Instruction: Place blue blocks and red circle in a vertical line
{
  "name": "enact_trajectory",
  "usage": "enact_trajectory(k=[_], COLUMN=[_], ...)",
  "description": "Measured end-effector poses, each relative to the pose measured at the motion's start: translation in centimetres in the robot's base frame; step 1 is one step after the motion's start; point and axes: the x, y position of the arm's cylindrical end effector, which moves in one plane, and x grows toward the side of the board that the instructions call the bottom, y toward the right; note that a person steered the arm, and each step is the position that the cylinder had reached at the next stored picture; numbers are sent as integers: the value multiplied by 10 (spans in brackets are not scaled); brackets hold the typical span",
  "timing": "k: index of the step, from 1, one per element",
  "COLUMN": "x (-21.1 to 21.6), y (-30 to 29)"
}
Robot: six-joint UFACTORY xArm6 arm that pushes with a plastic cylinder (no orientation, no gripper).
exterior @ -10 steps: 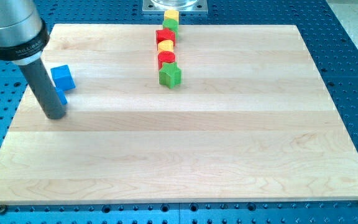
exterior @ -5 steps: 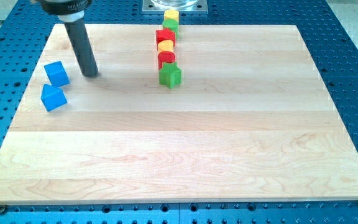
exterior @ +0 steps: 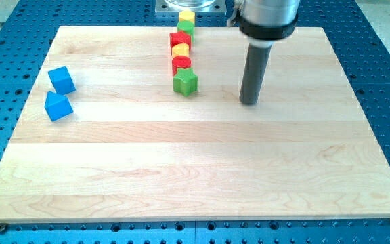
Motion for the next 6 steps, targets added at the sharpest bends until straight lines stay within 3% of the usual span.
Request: enact_trajectory(k=[1, 2, 3, 5, 6], x=[-25, -33, -34, -48, -61], y=[-55, -73, -155, -146, -206])
